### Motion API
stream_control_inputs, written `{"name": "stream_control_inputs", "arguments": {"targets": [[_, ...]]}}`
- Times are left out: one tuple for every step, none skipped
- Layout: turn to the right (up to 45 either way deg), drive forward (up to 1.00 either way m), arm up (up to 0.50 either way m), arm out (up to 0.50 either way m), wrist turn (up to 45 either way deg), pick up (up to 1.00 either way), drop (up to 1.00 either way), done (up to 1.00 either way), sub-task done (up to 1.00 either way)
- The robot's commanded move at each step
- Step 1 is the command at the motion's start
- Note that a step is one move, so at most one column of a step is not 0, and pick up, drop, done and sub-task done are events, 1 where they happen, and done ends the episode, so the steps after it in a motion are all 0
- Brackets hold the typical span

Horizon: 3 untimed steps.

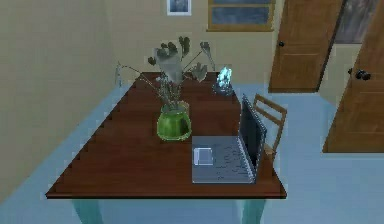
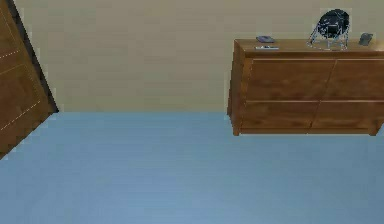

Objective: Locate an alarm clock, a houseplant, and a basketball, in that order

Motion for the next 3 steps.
{"name": "stream_control_inputs", "arguments": {"targets": [[0.0, 0.15, 0.00, 0.00, 0.0, 0.00, 0.00, 0.00, 0.00], [0.0, 0.00, 0.00, 0.00, 0.0, 0.00, 0.00, 0.00, 1.00], [45.0, 0.00, 0.00, 0.00, 0.0, 0.00, 0.00, 0.00, 0.00]]}}
